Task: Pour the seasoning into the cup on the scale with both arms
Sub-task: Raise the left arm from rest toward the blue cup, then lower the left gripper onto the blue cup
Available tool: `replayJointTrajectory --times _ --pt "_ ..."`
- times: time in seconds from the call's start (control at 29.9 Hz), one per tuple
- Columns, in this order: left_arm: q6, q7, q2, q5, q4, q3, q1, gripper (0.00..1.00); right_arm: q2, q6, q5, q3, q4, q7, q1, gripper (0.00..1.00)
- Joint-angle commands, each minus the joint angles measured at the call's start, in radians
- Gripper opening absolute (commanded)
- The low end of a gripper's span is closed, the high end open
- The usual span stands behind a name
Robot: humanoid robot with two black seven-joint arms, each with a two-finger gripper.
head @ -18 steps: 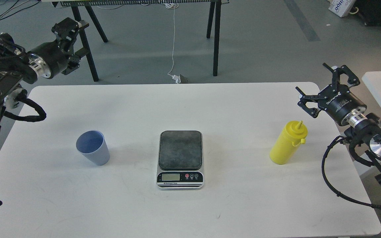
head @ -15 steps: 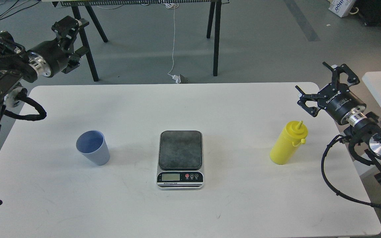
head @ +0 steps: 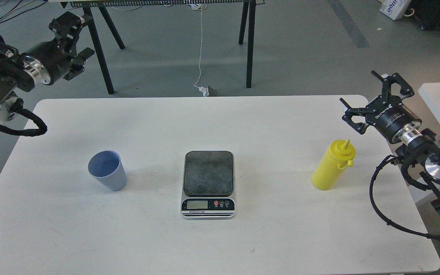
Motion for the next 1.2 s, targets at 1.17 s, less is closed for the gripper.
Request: replayJointTrajectory --times 1.17 --pt "0.0 0.0 0.288 1.617 -0.859 0.19 -0.119 0.99 0.009 0.0 -0.001 -0.004 -0.001 0.002 -0.013 0.99"
